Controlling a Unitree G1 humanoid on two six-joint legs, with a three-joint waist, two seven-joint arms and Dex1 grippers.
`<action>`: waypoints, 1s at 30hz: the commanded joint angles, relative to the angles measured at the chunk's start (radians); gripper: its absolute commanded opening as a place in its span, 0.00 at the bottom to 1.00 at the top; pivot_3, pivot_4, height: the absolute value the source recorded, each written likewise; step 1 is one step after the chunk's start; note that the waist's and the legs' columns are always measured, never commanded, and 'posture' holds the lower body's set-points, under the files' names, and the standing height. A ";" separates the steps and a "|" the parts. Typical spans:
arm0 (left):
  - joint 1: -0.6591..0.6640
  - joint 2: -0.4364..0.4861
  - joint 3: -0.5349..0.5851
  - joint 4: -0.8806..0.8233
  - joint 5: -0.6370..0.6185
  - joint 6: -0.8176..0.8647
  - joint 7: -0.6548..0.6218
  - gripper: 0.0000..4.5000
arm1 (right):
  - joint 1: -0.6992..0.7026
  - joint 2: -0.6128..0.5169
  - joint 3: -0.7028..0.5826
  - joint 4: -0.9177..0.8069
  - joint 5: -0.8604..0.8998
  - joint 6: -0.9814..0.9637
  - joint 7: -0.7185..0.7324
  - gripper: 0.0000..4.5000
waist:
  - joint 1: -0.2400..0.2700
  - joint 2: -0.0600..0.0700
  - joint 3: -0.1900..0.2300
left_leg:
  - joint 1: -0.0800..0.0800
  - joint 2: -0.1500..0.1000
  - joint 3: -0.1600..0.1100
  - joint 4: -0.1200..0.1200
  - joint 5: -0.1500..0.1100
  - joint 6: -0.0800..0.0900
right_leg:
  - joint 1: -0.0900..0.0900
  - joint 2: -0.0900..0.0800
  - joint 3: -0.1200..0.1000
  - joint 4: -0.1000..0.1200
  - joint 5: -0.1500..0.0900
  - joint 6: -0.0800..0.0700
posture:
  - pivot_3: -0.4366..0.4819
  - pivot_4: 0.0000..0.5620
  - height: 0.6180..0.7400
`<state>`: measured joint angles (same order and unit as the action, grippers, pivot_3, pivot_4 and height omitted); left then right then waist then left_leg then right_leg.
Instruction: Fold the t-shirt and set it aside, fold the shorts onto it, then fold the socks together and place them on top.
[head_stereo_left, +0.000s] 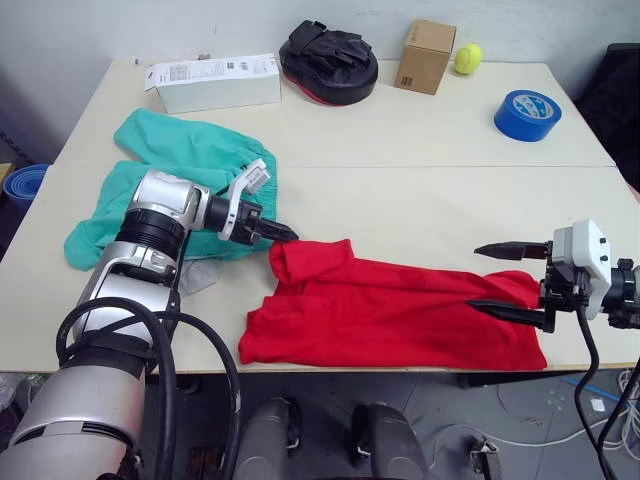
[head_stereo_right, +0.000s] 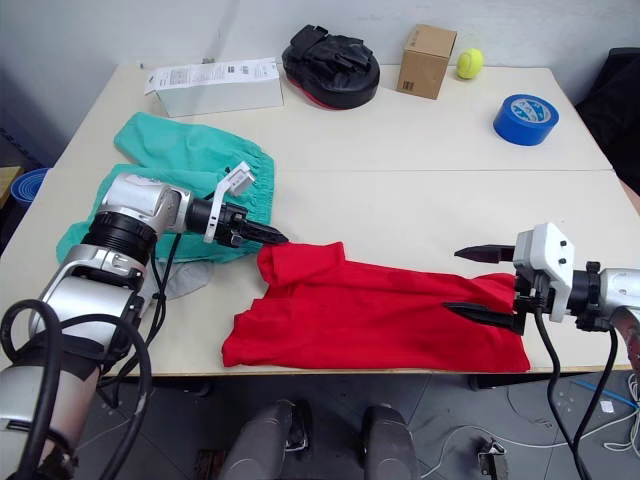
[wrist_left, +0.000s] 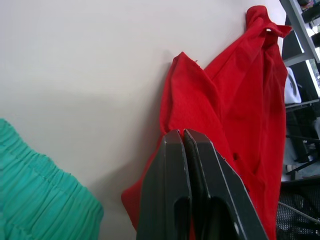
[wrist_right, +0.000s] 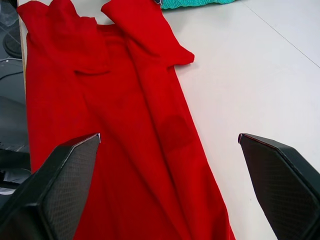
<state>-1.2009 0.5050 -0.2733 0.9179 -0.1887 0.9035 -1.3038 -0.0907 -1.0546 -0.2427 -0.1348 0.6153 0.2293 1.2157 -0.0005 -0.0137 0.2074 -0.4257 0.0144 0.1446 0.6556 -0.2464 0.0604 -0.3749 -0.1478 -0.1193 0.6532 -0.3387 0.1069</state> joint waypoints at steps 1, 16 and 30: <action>-0.017 0.014 0.015 0.006 0.026 -0.059 -0.015 0.00 | -0.005 0.009 -0.042 -0.022 0.001 0.003 0.008 1.00 | 0.000 0.000 0.000 | 0.000 0.000 0.000 0.000 0.000 0.000 | 0.000 0.000 0.000 0.000 0.000 0.000 | 0.48 0.27 1.00; -0.093 0.001 0.045 0.091 0.066 -0.075 -0.028 0.63 | 0.005 0.027 -0.050 -0.047 -0.009 0.019 -0.002 1.00 | 0.001 -0.002 0.001 | -0.001 0.000 0.000 0.000 0.000 0.000 | 0.000 0.000 0.000 0.000 0.000 0.000 | 0.48 0.27 1.00; -0.126 -0.070 -0.003 0.177 0.157 -0.084 -0.086 0.49 | 0.006 0.041 -0.054 -0.070 -0.014 0.040 -0.019 1.00 | 0.000 -0.003 0.002 | -0.001 0.000 0.000 0.000 0.000 0.000 | -0.001 0.000 0.000 0.000 0.000 0.000 | 0.48 0.27 1.00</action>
<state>-1.2888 0.4342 -0.2775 1.0839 -0.0419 0.8173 -1.3739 -0.0882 -1.0169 -0.2451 -0.1768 0.5930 0.2659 1.2027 -0.0010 -0.0170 0.2093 -0.4271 0.0144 0.1446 0.6555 -0.2464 0.0605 -0.3762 -0.1477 -0.1199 0.6532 -0.3386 0.1069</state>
